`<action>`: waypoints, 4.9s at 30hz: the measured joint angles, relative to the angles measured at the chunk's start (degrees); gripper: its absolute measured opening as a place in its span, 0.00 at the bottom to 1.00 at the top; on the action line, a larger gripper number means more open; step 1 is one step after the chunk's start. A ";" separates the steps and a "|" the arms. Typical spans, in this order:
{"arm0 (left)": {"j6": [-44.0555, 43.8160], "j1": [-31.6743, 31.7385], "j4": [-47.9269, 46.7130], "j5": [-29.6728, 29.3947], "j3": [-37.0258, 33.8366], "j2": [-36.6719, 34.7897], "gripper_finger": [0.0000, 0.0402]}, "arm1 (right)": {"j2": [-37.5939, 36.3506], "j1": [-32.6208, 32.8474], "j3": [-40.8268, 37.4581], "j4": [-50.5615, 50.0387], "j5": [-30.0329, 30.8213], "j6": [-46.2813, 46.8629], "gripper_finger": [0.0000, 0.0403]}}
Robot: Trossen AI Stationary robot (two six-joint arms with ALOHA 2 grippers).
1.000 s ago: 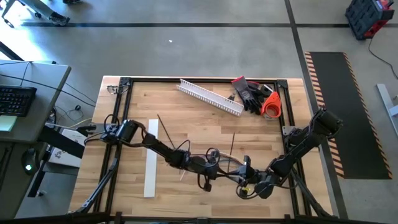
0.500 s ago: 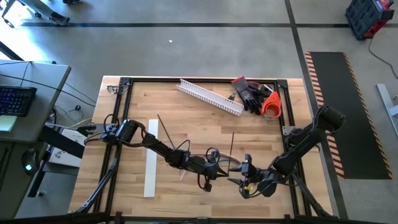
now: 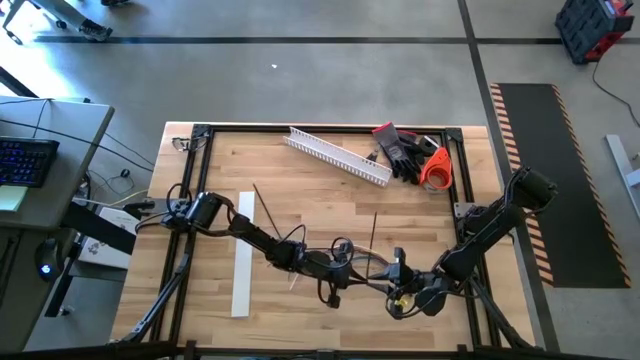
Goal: Ziptie cables
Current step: Wrap the right zip tie on the cable
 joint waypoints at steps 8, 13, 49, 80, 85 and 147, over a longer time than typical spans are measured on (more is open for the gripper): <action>-0.06 -0.01 0.02 0.00 0.00 0.00 0.00 | 0.00 0.00 0.00 -1.75 -1.13 -4.49 0.21; -0.42 0.00 0.04 -0.02 0.00 0.00 0.00 | 0.00 -0.42 0.00 -1.75 -3.42 -6.20 0.24; 2.02 -0.32 0.60 1.06 -0.09 0.09 0.18 | 4.04 -0.76 0.00 5.55 2.61 -5.48 0.00; 2.60 -0.78 -0.10 -0.37 0.02 0.09 0.00 | -7.65 -1.73 0.11 -16.24 13.45 8.70 0.48; 2.60 -0.78 -0.68 -0.39 0.02 0.09 0.00 | -9.29 -8.39 -0.68 -41.94 7.33 32.65 0.55; 2.54 -0.69 -1.53 -0.52 -0.02 0.04 0.00 | -8.16 -35.71 -24.24 11.86 -25.34 8.99 0.58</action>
